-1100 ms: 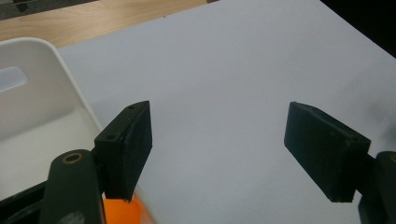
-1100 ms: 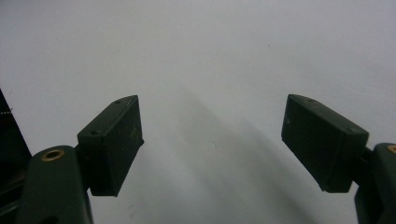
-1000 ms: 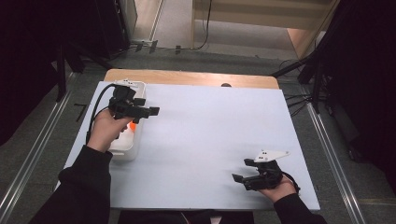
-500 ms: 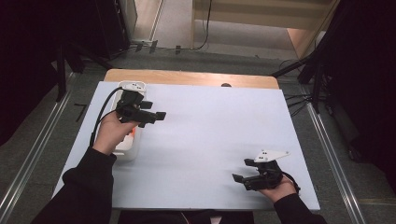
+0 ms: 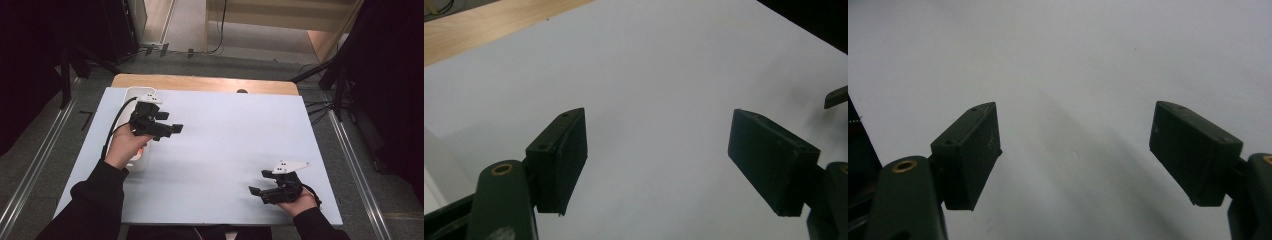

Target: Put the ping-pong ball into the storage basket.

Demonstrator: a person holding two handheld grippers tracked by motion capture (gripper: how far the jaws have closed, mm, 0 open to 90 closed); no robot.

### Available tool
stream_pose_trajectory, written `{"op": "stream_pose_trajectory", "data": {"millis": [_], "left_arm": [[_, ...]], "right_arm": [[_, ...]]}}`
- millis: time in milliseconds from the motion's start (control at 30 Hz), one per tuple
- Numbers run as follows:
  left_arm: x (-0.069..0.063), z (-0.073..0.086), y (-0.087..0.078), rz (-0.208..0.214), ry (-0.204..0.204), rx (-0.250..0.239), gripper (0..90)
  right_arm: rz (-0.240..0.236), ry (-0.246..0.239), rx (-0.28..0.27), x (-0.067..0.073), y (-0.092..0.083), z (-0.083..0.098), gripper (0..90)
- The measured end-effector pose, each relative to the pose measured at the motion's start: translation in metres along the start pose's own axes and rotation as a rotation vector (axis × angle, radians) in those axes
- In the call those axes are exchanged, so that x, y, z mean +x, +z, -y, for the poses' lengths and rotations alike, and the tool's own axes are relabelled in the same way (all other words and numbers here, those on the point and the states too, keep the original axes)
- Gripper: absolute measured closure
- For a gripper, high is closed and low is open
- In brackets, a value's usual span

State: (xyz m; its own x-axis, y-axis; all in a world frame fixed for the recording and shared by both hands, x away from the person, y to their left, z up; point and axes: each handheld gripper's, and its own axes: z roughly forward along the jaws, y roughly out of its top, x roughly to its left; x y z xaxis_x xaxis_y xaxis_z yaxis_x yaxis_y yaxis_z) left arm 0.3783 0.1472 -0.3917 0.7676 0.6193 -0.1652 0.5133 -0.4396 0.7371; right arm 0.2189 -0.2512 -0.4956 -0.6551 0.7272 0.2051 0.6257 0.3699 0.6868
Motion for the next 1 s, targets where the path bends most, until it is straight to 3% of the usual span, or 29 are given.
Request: {"op": "stream_pose_trajectory", "data": {"millis": [467,1000], "left_arm": [[-0.014,0.004,0.005,0.034,0.015,0.007,24.3],[-0.023,0.015,0.011,0.045,0.032,0.023,24.3]], "right_arm": [[-0.002,0.003,-0.001,0.0,0.0,0.0,19.0],[0.001,0.007,-0.003,0.0,0.0,0.0,19.0]]}}
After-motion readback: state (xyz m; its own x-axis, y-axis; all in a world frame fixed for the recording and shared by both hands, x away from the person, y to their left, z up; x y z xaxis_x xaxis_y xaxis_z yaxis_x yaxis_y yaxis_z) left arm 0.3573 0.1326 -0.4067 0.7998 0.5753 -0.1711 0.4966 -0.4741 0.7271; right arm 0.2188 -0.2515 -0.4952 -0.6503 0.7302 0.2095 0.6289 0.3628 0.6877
